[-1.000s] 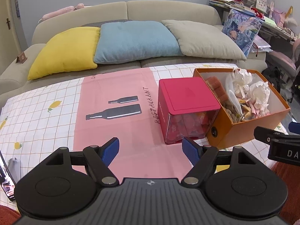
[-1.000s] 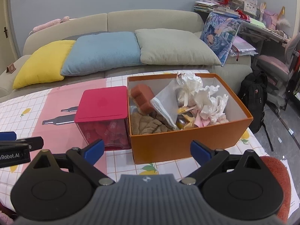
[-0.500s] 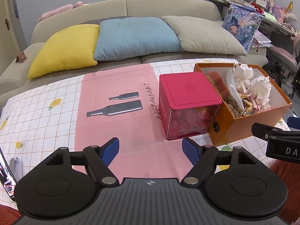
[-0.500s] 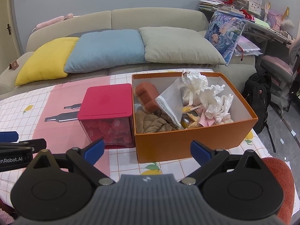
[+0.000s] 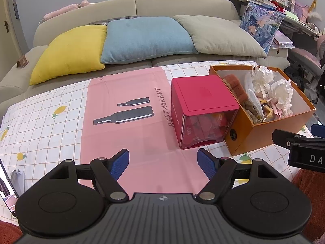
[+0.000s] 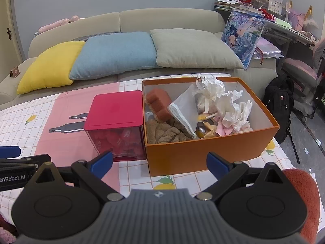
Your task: Organize soft objects
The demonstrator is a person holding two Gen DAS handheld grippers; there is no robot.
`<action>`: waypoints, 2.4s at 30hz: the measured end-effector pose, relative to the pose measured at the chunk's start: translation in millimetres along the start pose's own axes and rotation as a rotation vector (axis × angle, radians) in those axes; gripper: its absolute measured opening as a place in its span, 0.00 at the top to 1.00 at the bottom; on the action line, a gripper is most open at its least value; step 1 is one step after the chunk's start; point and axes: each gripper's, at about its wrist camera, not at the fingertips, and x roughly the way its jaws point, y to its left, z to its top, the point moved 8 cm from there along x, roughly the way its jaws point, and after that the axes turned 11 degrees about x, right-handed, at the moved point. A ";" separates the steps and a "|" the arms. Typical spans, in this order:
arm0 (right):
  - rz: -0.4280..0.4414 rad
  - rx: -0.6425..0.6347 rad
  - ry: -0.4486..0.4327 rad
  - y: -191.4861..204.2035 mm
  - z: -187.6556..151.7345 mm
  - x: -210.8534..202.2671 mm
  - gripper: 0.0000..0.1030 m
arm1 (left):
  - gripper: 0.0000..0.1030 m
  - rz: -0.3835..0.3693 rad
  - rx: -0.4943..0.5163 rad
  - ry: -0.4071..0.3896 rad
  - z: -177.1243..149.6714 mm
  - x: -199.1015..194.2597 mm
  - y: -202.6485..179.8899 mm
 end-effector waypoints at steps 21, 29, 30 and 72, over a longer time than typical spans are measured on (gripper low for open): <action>0.005 -0.006 -0.005 0.9 -0.9 -2.0 0.06 | 0.13 0.009 -0.010 -0.018 -0.3 -5.1 2.9; 0.010 -0.014 -0.004 2.9 -1.5 -1.7 0.06 | 0.13 0.011 -0.010 -0.018 -0.2 -5.7 3.5; 0.009 -0.013 -0.004 2.7 -1.3 -1.6 0.06 | 0.13 0.012 -0.010 -0.018 -0.2 -5.6 3.5; 0.021 -0.018 -0.002 4.3 -2.3 -1.9 0.06 | 0.13 0.009 -0.001 -0.023 -0.5 -5.9 6.3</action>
